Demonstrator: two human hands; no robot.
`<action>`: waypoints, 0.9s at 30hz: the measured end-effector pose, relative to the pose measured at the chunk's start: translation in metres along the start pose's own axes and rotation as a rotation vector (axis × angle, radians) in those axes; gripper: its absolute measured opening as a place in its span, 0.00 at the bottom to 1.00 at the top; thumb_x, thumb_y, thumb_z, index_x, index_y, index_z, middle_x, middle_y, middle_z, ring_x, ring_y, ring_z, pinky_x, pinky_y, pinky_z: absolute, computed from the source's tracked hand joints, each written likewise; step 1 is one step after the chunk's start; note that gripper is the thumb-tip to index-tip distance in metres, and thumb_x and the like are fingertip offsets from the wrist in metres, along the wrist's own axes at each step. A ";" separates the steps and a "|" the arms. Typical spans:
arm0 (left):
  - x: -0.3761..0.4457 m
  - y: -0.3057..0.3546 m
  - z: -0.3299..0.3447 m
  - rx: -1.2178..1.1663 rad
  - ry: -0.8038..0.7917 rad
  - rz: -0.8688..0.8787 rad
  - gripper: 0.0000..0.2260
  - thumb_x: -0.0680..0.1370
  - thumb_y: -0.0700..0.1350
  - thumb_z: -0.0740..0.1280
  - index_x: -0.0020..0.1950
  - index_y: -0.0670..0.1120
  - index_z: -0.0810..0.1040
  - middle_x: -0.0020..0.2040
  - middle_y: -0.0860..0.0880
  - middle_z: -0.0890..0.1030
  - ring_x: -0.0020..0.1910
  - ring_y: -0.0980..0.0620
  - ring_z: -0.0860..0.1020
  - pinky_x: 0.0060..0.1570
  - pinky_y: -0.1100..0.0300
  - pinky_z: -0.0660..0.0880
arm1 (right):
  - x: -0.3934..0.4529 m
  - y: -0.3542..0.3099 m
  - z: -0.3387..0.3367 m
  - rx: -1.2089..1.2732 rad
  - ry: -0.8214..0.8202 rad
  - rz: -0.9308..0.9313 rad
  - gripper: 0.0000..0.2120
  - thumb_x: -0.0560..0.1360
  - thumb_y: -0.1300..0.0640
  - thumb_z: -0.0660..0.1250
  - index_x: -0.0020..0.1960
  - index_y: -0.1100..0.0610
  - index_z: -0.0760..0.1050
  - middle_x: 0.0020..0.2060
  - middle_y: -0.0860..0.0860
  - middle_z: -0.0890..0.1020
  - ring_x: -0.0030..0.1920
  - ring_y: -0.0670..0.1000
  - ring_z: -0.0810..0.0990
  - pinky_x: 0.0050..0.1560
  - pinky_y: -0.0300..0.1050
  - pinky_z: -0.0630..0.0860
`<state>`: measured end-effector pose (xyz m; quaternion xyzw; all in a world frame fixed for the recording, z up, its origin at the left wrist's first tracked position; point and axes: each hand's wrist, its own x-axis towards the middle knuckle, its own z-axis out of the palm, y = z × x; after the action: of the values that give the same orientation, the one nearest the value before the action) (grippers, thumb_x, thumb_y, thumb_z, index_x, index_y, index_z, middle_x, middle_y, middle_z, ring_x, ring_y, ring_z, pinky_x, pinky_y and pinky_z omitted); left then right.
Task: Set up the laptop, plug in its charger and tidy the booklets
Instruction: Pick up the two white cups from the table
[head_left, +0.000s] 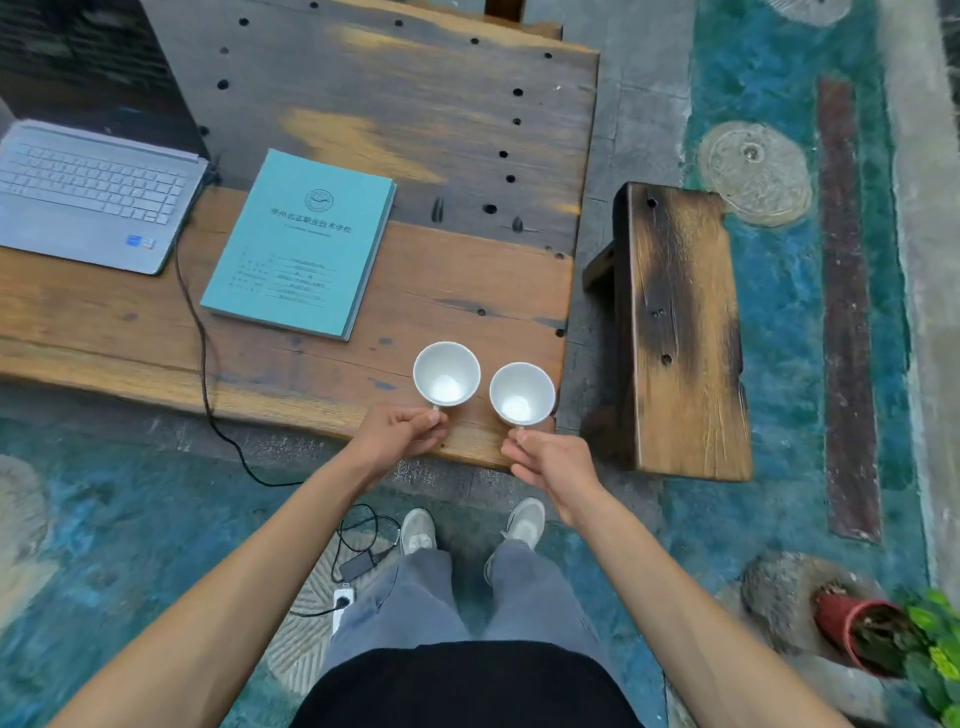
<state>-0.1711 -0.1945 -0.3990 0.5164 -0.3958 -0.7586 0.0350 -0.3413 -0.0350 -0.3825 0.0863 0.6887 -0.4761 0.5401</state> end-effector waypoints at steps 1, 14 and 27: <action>0.003 -0.005 0.003 0.003 0.003 0.002 0.06 0.80 0.38 0.69 0.53 0.39 0.84 0.51 0.41 0.87 0.51 0.50 0.86 0.53 0.61 0.82 | 0.002 0.005 -0.002 0.005 0.011 0.000 0.08 0.81 0.60 0.69 0.56 0.63 0.83 0.47 0.54 0.89 0.48 0.47 0.88 0.40 0.38 0.82; 0.012 -0.033 0.013 0.063 -0.013 0.040 0.06 0.80 0.39 0.69 0.52 0.43 0.85 0.50 0.45 0.88 0.52 0.51 0.86 0.54 0.62 0.81 | 0.004 0.029 -0.005 0.049 0.012 -0.020 0.11 0.82 0.58 0.67 0.62 0.62 0.80 0.55 0.53 0.87 0.50 0.45 0.87 0.39 0.37 0.82; 0.010 -0.033 0.009 0.068 -0.004 -0.001 0.05 0.80 0.40 0.70 0.52 0.46 0.86 0.51 0.46 0.88 0.55 0.50 0.85 0.55 0.59 0.80 | 0.001 0.031 -0.006 0.029 0.010 -0.050 0.11 0.82 0.56 0.67 0.61 0.59 0.82 0.52 0.51 0.87 0.48 0.47 0.88 0.38 0.40 0.83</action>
<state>-0.1714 -0.1721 -0.4263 0.5163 -0.4211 -0.7455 0.0161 -0.3259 -0.0145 -0.4012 0.0794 0.6865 -0.4987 0.5233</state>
